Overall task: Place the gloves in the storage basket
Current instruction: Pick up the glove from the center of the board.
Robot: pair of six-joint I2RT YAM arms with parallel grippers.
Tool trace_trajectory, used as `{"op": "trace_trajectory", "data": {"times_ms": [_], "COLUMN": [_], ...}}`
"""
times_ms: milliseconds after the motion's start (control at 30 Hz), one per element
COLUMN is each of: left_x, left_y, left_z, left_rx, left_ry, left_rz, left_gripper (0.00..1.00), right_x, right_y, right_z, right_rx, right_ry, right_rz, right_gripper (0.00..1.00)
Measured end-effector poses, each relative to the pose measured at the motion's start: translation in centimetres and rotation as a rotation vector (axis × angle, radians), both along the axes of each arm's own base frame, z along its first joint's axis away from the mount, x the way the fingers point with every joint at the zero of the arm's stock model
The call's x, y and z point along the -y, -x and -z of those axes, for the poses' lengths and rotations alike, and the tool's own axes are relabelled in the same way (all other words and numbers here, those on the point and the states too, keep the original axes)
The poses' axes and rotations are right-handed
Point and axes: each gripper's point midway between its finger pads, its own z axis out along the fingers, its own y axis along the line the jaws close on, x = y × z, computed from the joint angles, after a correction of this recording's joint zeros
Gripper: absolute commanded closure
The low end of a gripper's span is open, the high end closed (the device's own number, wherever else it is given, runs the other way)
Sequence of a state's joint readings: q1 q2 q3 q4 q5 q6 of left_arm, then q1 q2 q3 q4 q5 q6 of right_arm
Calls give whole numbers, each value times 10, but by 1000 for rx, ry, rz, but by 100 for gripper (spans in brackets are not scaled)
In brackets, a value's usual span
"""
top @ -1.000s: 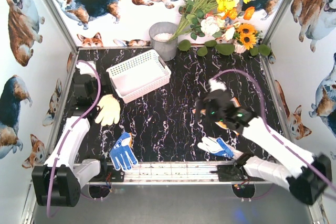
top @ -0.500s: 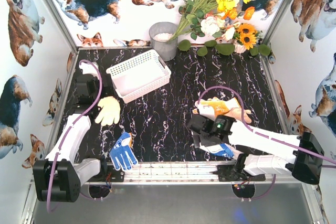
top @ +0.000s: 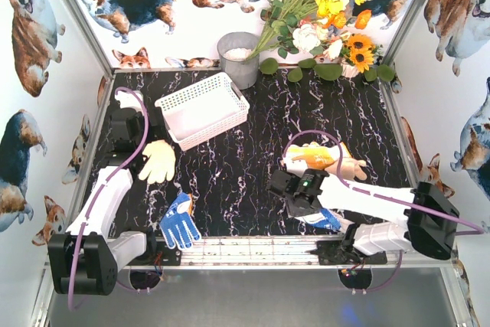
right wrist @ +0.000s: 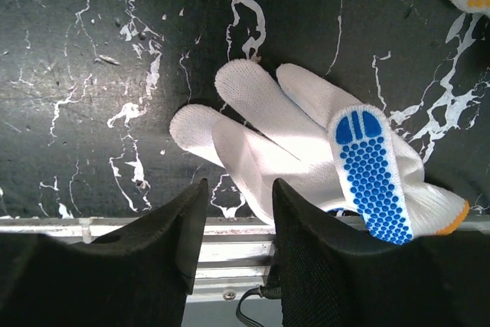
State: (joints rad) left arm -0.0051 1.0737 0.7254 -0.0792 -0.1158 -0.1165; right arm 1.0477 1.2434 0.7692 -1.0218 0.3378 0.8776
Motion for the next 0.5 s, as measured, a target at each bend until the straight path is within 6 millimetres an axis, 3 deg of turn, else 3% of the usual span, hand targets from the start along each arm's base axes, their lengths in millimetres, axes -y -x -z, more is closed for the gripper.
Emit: {"op": "trace_trajectory", "data": {"times_ms": [367,500], "left_x": [2,4], "left_y": [0,-2], "left_z": [0,1], "left_rx": [1,1], "left_ry": [6,13], "left_rz": [6,20], "left_gripper": [0,0], "right_x": [-1,-3], "right_y": [1,5], "right_z": [19,27], "right_rx": [-39,-65], "right_ry": [63,88], "right_rz": [-23,-49], "right_gripper": [67,82]}}
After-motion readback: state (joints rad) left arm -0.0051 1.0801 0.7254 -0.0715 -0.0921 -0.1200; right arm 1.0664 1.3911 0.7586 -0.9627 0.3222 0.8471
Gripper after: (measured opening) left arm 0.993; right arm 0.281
